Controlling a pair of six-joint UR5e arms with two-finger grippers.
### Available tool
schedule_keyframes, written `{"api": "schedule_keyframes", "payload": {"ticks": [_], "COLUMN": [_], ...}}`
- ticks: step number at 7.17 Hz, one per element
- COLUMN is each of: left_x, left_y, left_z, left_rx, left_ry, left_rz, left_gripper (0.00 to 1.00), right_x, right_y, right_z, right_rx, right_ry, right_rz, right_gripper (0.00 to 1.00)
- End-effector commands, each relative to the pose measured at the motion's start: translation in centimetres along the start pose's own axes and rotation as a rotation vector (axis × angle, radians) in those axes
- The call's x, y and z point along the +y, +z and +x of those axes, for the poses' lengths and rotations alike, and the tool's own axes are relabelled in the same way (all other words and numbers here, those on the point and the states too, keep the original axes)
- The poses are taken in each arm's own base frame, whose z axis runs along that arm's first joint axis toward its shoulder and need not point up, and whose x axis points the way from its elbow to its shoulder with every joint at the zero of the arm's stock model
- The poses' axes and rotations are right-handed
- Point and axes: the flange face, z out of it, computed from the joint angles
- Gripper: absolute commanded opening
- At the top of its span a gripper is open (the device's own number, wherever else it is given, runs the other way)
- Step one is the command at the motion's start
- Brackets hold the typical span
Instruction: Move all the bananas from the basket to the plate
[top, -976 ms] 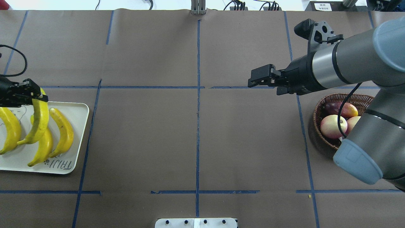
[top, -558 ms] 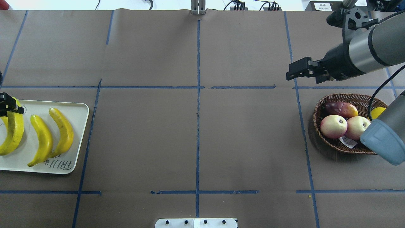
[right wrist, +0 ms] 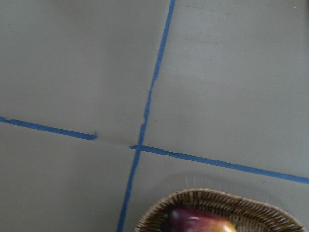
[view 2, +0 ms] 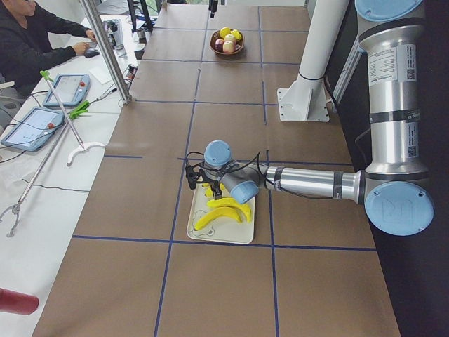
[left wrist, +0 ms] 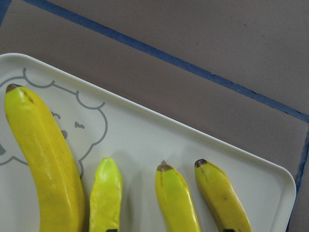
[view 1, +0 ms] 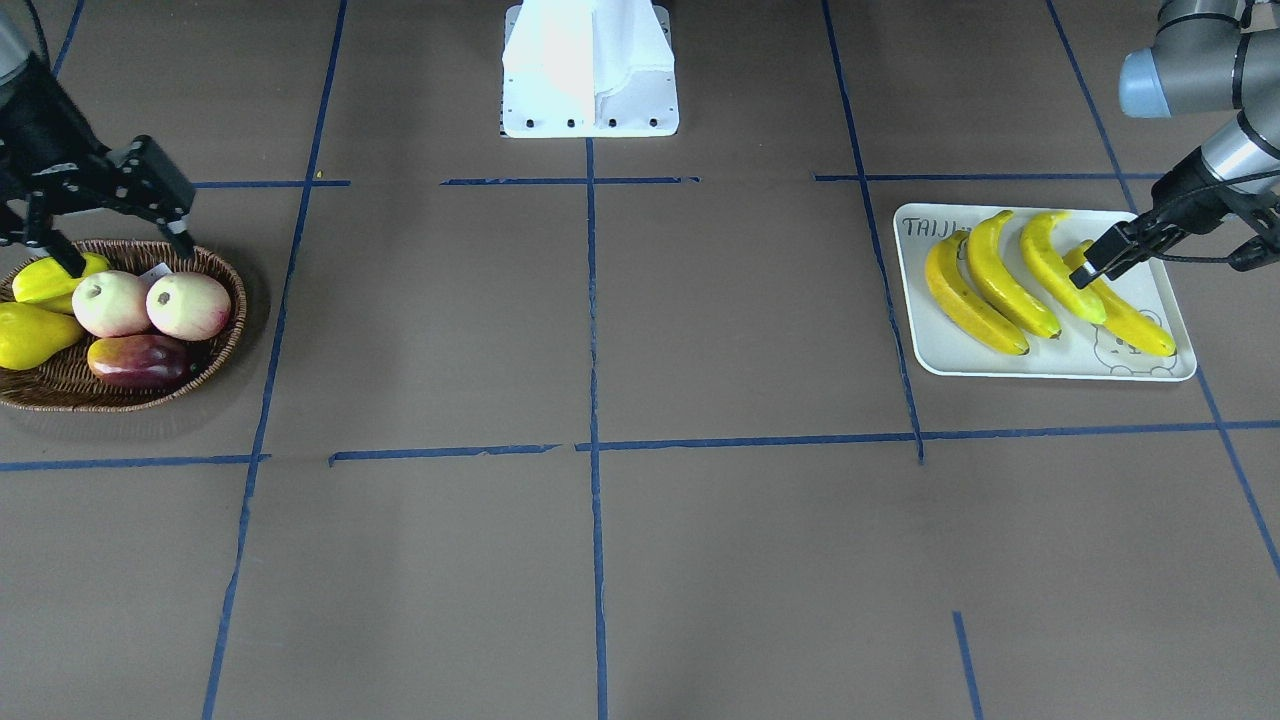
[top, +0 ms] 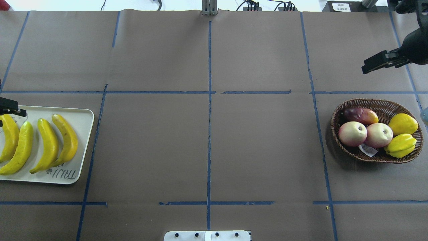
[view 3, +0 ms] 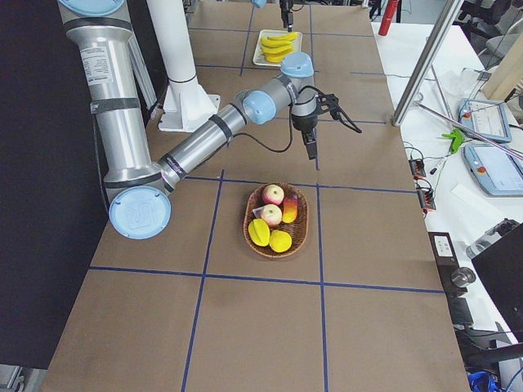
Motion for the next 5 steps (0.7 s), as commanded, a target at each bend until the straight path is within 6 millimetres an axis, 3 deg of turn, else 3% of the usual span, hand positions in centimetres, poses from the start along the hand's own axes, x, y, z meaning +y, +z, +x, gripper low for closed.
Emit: {"api": "schedule_keyframes", "payload": {"ticks": [1,2,3,4,5], "left_x": [-2.1,-3.0,-3.5,-5.1,-6.3], "left_y": [-2.0,-2.1,-2.6,-4.8,-6.8], "left_z": [-1.1,-0.3,-0.9,-3.0,-5.3], "left_rx": [-0.005,-0.019,-0.036,-0.08,-0.142], "left_ry": [0.006,-0.01,0.095,0.193,0.262], "left_rz": [0.039,0.036,0.038,0.054,0.026], "left_gripper": [1.0,1.0,1.0,1.0,1.0], "right_x": [-0.9,-0.1,1.8,6.3,10.0], "right_y": [0.1,0.0,-0.1,0.9,1.9], "right_z": [11.0,17.8,23.6,26.9,28.7], "right_rx": [-0.021,-0.012,-0.003,-0.046,-0.098], "right_ry": [-0.073,-0.114,-0.164,-0.143,-0.064], "right_rz": [-0.049,-0.061,-0.074,-0.1,-0.126], "right_gripper": [1.0,1.0,1.0,1.0,1.0]}}
